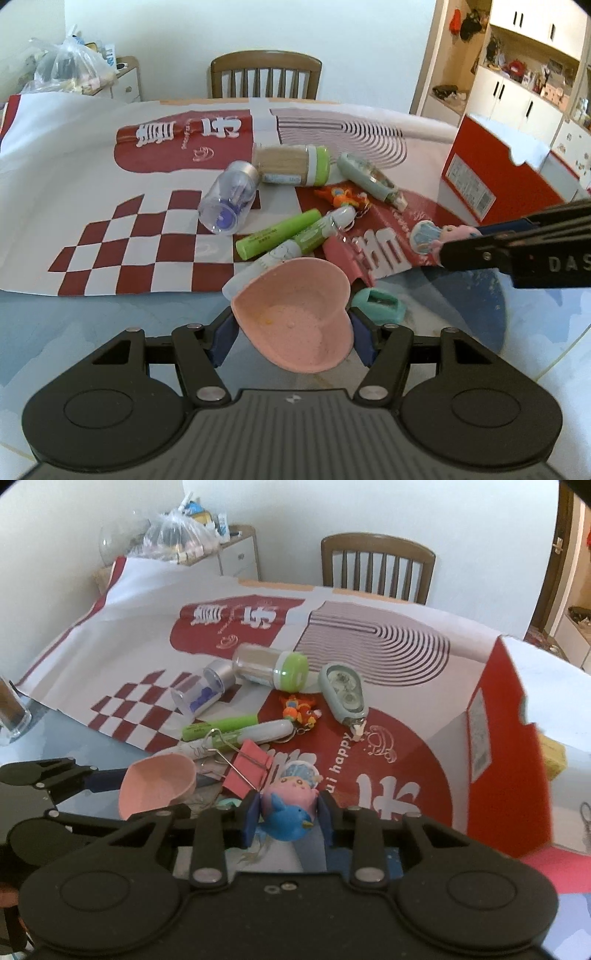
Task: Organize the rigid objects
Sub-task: 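Carry the pink dish and pig figurine into the shoebox with both tools, then open both tools to drop the dish and figurine into the shoebox, then withdraw both tools from the shoebox back toward the pile, then grasp the clear jar of blue balls with the left tool while the right tool grasps the teal sharpener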
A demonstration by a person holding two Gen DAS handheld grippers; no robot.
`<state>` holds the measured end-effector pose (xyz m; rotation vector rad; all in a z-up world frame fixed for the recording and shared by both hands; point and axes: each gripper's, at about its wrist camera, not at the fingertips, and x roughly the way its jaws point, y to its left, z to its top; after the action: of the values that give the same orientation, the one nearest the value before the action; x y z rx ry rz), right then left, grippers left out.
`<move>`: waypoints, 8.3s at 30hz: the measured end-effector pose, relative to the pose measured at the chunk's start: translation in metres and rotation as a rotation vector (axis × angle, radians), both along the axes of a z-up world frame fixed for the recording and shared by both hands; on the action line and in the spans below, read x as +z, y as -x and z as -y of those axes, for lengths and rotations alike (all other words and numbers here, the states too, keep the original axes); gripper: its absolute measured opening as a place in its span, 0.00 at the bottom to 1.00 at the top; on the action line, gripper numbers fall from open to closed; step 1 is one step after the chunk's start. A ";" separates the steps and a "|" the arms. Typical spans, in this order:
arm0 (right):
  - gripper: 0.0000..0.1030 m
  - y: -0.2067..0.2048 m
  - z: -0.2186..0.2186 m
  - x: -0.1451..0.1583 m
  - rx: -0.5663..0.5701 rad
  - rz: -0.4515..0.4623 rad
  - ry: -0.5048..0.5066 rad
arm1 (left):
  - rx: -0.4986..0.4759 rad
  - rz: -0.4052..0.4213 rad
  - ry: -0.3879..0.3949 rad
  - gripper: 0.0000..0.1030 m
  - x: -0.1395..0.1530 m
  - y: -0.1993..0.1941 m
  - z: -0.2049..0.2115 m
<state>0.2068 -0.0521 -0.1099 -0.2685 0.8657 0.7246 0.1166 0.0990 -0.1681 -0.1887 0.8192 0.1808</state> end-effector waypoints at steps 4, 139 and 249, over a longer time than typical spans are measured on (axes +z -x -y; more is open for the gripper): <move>0.31 0.010 0.015 0.020 0.003 0.026 -0.042 | -0.006 0.026 0.013 0.62 0.018 0.003 0.006; 0.76 -0.136 0.246 0.082 -0.098 0.109 -0.015 | -0.191 -0.038 0.009 0.69 0.114 -0.181 0.238; 0.31 0.012 -0.034 -0.036 0.201 -0.029 0.113 | 0.106 -0.055 -0.071 0.39 -0.004 -0.098 -0.090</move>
<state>0.1944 -0.0181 -0.1460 -0.4511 0.9174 0.8694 0.2151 0.1885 -0.1720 -0.1607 0.8571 0.3152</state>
